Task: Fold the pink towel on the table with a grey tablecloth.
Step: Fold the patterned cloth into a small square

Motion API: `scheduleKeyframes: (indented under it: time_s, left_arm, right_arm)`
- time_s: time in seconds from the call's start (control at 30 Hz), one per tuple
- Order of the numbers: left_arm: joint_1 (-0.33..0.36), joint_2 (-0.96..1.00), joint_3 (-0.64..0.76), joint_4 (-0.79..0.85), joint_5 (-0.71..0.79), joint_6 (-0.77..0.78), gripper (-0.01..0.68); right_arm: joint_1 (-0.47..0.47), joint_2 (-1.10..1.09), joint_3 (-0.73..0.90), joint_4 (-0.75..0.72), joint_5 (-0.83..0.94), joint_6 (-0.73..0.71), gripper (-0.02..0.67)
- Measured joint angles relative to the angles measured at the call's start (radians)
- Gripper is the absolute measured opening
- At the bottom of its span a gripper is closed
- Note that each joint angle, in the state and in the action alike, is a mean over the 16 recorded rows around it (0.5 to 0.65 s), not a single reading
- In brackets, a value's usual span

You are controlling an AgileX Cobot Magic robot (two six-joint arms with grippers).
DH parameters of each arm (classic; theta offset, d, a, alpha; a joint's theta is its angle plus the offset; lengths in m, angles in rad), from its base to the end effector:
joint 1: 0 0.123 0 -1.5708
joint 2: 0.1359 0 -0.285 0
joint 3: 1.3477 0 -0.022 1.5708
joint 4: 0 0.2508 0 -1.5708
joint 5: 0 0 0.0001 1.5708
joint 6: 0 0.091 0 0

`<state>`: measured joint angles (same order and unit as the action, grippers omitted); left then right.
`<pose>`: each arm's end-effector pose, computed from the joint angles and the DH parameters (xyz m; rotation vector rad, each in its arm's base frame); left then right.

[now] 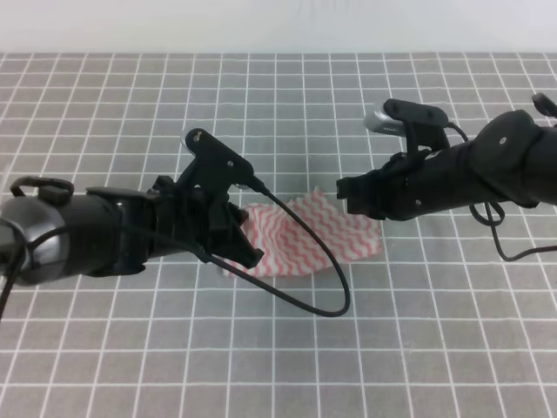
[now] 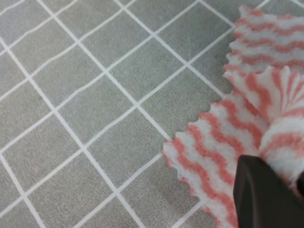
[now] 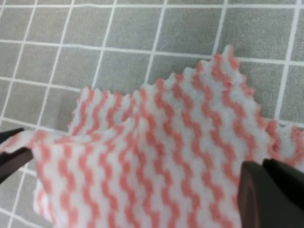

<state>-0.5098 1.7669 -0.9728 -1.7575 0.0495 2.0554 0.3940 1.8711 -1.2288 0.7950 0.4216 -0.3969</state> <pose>0.3186 -0.1833 0.1879 0.9166 2.0800 -0.1672 0.3609 0.1789 0.2019 -0.1906 2.4948 0.6857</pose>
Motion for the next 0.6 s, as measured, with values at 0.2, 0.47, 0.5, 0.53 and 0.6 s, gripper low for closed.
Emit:
scheduleKeyframes:
  time_s: [0.2, 0.47, 0.5, 0.53, 0.6]
  left_arm:
    - [0.0, 0.004, 0.0, 0.002, -0.003, 0.0, -0.002]
    - [0.0, 0.004, 0.0, 0.002, -0.006, 0.001, -0.002]
    - [0.0, 0.005, 0.0, 0.002, -0.007, 0.001, -0.002]
    - [0.0, 0.005, 0.0, 0.002, -0.007, 0.001, -0.002]
    - [0.0, 0.005, 0.0, 0.002, -0.008, 0.001, -0.002]
  right_arm:
    - [0.0, 0.042, -0.052, -0.001, 0.0, 0.0, 0.161]
    - [0.0, 0.152, -0.208, -0.012, 0.043, 0.0, 0.285]
    - [0.0, 0.167, -0.231, -0.014, 0.053, 0.0, 0.283]
    - [0.0, 0.184, -0.256, -0.016, 0.062, 0.0, 0.288]
    - [0.0, 0.215, -0.299, -0.019, 0.078, 0.0, 0.283]
